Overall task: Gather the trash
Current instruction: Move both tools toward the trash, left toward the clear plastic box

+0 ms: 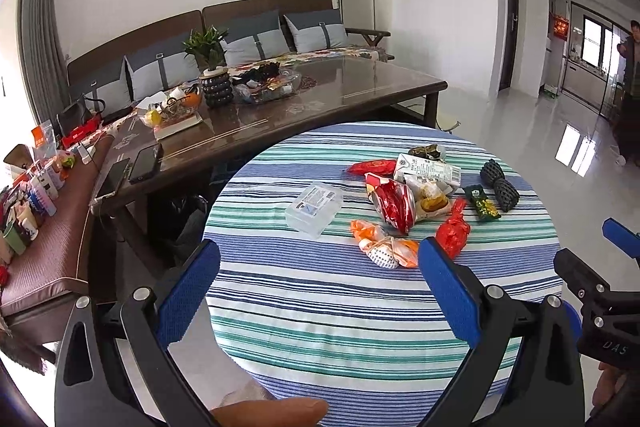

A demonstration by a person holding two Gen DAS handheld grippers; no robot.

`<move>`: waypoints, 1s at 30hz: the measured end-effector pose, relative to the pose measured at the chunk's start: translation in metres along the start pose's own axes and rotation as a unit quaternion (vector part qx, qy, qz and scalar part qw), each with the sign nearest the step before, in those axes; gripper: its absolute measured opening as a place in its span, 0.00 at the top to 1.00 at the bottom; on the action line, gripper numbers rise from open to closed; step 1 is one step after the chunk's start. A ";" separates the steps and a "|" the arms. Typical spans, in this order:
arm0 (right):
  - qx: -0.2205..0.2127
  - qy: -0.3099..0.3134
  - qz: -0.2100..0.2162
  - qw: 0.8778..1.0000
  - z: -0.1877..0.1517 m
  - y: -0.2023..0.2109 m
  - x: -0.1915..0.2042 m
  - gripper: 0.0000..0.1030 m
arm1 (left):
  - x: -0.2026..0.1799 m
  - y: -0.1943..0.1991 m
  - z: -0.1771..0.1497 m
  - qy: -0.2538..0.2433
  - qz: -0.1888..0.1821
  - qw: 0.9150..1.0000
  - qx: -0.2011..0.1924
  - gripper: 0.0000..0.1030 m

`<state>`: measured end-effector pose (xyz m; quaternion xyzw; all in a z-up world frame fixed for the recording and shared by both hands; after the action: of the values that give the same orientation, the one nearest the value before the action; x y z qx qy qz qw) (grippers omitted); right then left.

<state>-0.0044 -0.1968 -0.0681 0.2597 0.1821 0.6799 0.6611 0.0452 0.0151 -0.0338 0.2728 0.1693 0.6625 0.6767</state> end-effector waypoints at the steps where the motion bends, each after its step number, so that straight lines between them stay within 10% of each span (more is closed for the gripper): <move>1: 0.002 -0.009 -0.004 1.000 -0.005 -0.001 0.000 0.04 | 0.000 -0.003 -0.001 -0.009 -0.003 1.000 0.000 0.05; 15: -0.006 -0.079 -0.101 0.992 -0.055 -0.022 0.002 0.04 | 0.010 -0.071 -0.040 -0.082 -0.117 0.989 0.038 0.05; 30: 0.074 -0.082 -0.085 0.990 -0.084 -0.081 0.038 0.04 | 0.036 -0.180 -0.056 -0.135 -0.150 0.975 0.097 0.05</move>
<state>0.0110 -0.1461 -0.1793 0.3459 0.1986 0.5823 0.7084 0.1593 0.0635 -0.1805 0.3959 0.1787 0.4912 0.7550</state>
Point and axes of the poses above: each gripper's, at about its wrist camera, not at the fingertips, and y roughly against the way its jaws point, x to its left, z to its top, the point moved 2 cm from there along -y, roughly the way its jaws point, and after that the axes turned 5 degrees about z, right-handed, at the moved point
